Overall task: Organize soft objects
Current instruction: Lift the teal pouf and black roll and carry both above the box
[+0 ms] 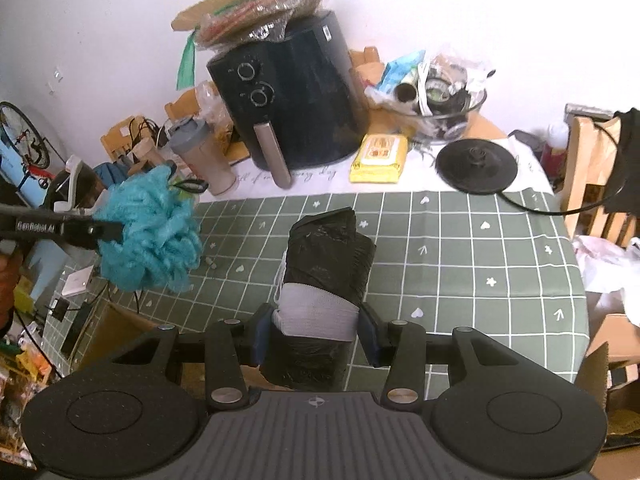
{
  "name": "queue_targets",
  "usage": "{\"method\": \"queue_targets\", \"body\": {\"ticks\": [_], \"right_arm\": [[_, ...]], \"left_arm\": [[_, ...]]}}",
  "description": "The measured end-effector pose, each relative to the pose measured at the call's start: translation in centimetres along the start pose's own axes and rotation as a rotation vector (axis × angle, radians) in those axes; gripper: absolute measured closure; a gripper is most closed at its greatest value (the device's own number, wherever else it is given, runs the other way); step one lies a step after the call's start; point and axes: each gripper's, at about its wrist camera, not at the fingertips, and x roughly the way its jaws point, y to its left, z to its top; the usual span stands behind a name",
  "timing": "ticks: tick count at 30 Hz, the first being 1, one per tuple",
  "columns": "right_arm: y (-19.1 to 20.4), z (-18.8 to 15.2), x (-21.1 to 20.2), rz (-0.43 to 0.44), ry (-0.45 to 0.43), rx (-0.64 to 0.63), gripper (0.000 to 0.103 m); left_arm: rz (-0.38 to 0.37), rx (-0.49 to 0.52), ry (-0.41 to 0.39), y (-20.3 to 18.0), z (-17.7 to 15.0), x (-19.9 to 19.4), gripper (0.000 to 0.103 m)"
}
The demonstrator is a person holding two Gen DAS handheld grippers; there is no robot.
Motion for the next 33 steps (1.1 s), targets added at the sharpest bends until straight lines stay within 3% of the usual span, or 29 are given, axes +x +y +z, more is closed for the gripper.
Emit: {"method": "queue_targets", "body": {"ticks": [14,33], "right_arm": [[4.6,-2.3,-2.1,0.004,-0.019,0.033,0.055],[8.6,-4.9,-3.8,0.005,-0.021,0.041,0.055]], "left_arm": [[-0.079,-0.006,-0.065,-0.2,-4.7,-5.3,0.089],[-0.104,0.029,-0.034,-2.0,-7.9,-7.5,0.089]]}}
